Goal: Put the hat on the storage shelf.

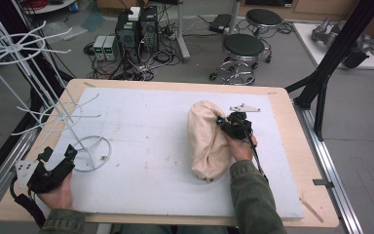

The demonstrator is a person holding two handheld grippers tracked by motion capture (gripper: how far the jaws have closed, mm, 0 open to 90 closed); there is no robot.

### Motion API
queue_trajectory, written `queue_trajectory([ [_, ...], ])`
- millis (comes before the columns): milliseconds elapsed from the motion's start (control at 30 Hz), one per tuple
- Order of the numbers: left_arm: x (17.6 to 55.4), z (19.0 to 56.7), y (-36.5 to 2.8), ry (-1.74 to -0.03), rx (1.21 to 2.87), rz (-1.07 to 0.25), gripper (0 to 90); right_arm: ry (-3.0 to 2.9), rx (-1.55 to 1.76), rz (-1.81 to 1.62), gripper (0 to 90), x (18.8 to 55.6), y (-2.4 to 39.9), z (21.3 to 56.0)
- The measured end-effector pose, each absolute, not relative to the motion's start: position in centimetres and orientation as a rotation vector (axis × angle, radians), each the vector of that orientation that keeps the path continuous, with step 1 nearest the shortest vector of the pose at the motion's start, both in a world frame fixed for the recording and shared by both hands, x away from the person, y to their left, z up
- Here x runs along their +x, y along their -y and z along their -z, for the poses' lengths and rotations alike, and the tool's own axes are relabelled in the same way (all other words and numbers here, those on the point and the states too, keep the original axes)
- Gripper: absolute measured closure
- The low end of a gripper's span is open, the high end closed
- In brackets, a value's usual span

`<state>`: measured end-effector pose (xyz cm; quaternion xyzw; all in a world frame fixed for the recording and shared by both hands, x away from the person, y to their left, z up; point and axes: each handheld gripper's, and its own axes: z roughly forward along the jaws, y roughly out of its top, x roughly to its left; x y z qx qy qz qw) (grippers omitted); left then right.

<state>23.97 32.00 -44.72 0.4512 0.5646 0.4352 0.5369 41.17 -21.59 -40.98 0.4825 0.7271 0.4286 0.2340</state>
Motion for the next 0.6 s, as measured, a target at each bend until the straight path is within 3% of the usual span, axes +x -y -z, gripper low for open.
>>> queue_trajectory([
  [600, 24.0, 44.7, -31.8, -1.336, 1.084, -1.041, 23.8, -1.974, 1.046, -1.715, 77.6, 37.7, 20.5, 36.6],
])
